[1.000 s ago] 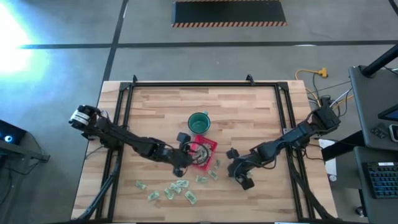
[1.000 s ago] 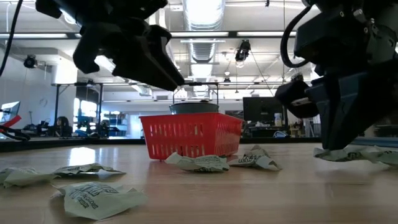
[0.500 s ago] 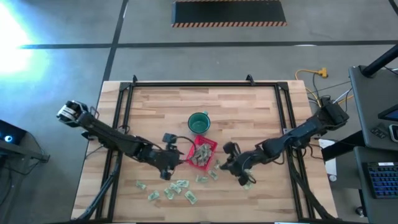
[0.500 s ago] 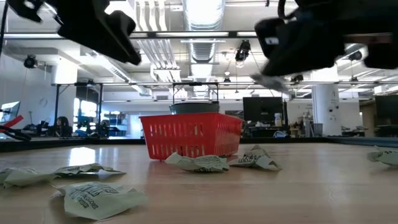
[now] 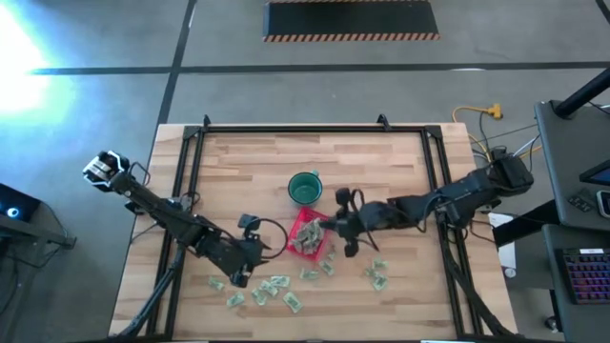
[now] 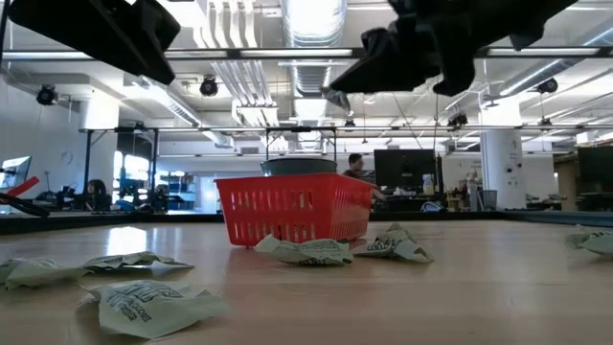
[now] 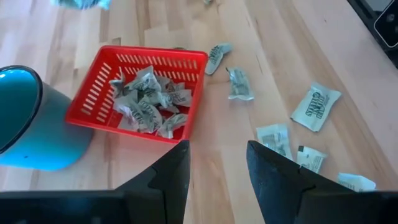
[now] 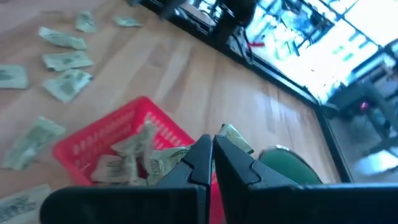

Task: Pick and place items into bin
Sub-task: Put the light green stevia packet into the red bin

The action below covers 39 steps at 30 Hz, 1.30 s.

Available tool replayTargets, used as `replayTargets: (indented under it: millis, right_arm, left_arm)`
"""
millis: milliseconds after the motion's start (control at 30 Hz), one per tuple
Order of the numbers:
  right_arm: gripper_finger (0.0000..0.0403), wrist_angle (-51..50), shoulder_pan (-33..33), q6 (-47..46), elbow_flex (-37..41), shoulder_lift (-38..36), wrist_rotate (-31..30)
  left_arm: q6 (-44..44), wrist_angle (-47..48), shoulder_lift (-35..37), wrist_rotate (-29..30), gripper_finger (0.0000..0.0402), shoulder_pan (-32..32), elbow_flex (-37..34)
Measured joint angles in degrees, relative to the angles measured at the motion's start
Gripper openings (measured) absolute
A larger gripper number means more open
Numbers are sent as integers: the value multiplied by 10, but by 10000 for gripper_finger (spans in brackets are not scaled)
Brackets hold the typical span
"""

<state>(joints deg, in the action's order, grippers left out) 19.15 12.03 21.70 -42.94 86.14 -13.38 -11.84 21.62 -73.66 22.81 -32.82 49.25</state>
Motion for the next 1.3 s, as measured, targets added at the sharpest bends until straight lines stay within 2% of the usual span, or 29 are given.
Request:
replayTargets:
  millis: [233, 467, 933, 1100, 1300]
  right_arm:
    - [9, 0, -46, -36, 0, 38, 58]
    - [13, 13, -55, -37, 1, 66, 60]
    - [123, 7, -54, -43, 1, 52, 65]
    - [134, -19, -38, -47, 1, 31, 64]
    - [129, -91, -10, -56, 1, 0, 66]
  left_arm:
    - [0, -1, -3, 0, 142, 0, 0]
    - [0, -1, -3, 0, 142, 1, 0]
    - [-1, -5, -3, 0, 142, 1, -6]
    - [-44, -48, -3, -6, 142, 1, -43]
    - [-100, -116, -4, -47, 142, 0, -97]
